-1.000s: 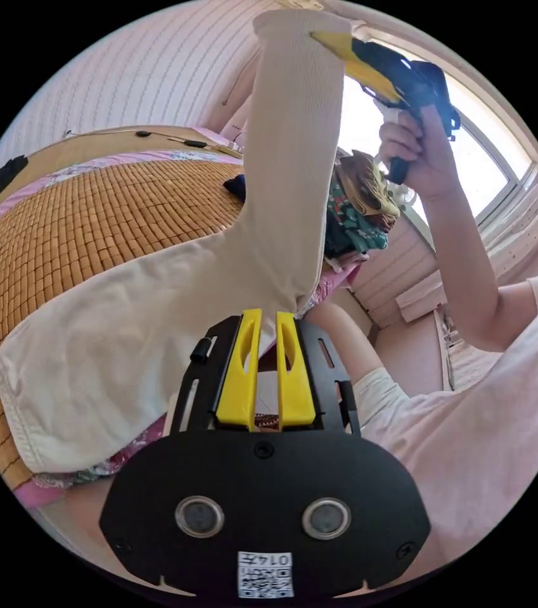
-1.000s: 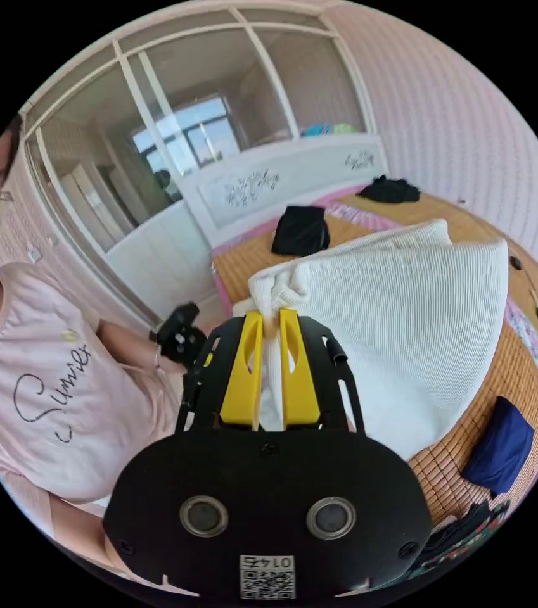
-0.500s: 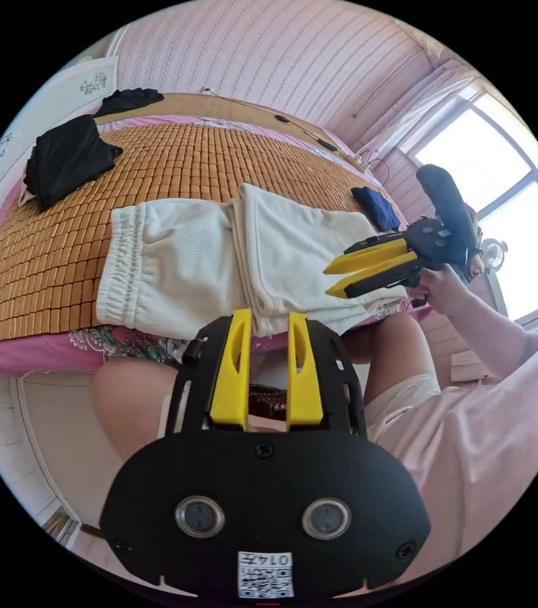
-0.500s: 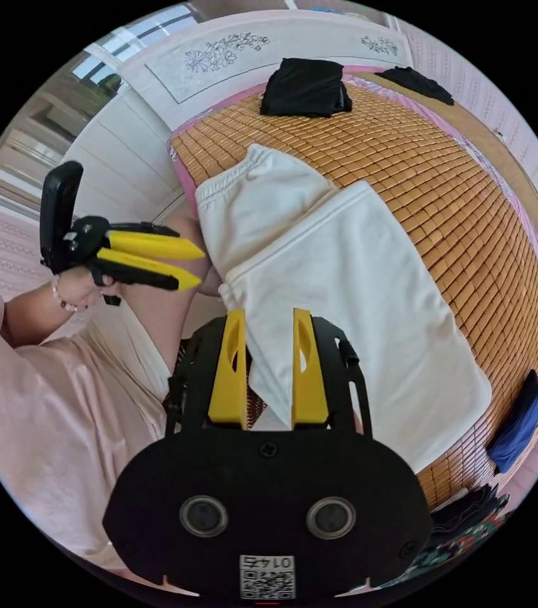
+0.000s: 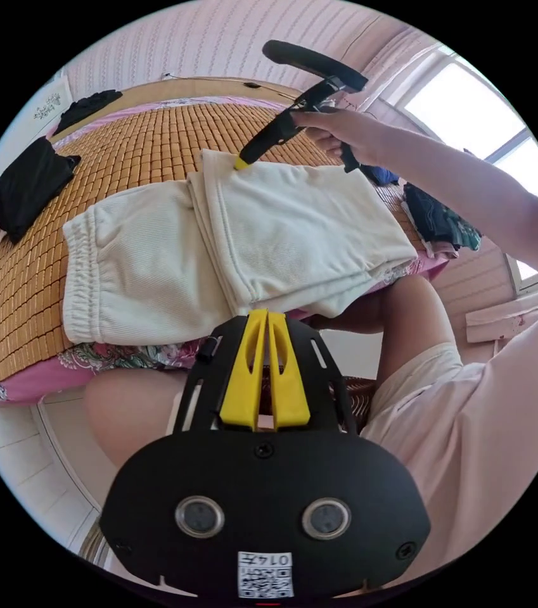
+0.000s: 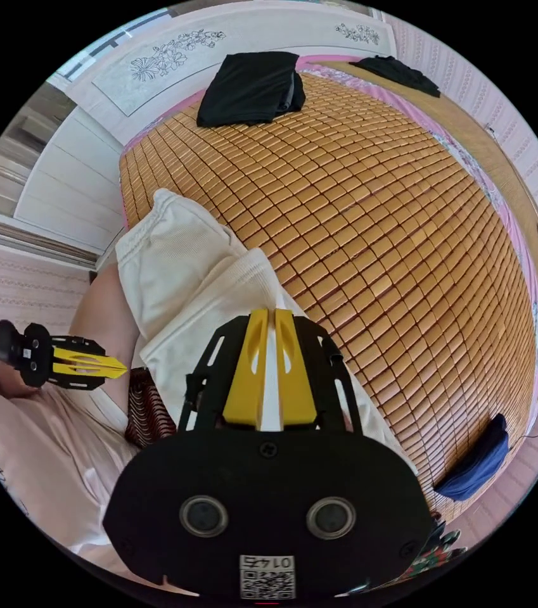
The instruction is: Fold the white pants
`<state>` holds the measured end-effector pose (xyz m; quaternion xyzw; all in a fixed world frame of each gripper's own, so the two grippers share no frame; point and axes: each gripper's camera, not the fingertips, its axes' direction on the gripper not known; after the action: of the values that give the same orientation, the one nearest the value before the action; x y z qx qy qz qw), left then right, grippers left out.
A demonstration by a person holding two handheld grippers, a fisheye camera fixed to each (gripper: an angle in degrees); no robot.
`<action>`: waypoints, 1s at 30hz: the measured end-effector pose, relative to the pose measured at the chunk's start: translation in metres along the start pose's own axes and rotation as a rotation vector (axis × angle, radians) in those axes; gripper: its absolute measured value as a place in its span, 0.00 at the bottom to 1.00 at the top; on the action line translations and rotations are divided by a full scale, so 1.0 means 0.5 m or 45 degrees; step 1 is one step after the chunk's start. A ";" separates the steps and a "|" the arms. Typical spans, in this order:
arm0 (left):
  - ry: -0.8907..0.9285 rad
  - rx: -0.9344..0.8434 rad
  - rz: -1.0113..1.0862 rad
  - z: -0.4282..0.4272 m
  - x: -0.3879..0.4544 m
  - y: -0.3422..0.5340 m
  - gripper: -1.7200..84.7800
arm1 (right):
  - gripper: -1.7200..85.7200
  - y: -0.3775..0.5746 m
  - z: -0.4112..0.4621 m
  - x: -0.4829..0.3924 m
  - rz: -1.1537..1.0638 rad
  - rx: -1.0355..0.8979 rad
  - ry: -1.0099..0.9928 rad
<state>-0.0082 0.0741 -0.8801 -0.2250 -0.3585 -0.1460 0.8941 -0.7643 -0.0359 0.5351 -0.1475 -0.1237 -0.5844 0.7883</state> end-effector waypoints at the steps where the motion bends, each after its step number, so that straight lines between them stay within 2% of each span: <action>1: -0.009 0.048 -0.052 -0.011 -0.015 0.008 0.03 | 0.04 0.001 -0.010 -0.006 -0.028 0.022 -0.003; 2: -0.007 0.082 -0.084 -0.017 -0.024 0.010 0.04 | 0.04 0.001 -0.015 -0.009 -0.041 0.034 -0.002; 4: 0.027 0.162 -0.146 -0.016 -0.057 -0.002 0.12 | 0.03 0.001 -0.044 -0.021 -0.119 0.092 -0.052; 6: 0.039 0.124 -0.157 0.013 -0.073 -0.029 0.13 | 0.03 0.004 -0.073 -0.030 -0.194 0.141 -0.115; 10: 0.025 -0.015 -0.062 0.082 -0.075 -0.066 0.06 | 0.03 -0.004 -0.142 -0.034 -0.297 0.211 -0.115; 14: 0.080 0.054 0.009 0.011 -0.061 -0.036 0.05 | 0.03 -0.056 -0.143 -0.027 -0.318 0.228 -0.094; 18: 0.066 0.045 -0.018 -0.028 -0.069 0.009 0.05 | 0.05 -0.161 0.000 -0.015 -0.239 0.043 -0.031; 20: 0.065 0.004 -0.085 0.016 -0.093 0.009 0.06 | 0.11 -0.194 0.051 -0.004 -0.173 -0.069 0.013; 22: 0.074 -0.107 -0.172 0.090 -0.121 -0.003 0.08 | 0.21 -0.223 0.059 0.002 -0.153 -0.079 -0.093; 24: 0.047 -0.130 -0.193 0.101 -0.127 -0.009 0.09 | 0.22 -0.241 0.056 -0.002 -0.193 -0.056 -0.088; 27: 0.037 -0.093 -0.167 0.087 -0.127 -0.001 0.10 | 0.19 -0.274 0.098 -0.007 -0.278 -0.228 -0.007; 30: 0.067 -0.063 -0.182 0.081 -0.139 0.009 0.11 | 0.17 -0.285 0.095 0.014 -0.271 -0.239 0.016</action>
<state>-0.0781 0.1056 -0.9046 -0.2171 -0.3462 -0.2244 0.8847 -0.9001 -0.0633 0.5940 -0.2031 -0.0787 -0.6747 0.7053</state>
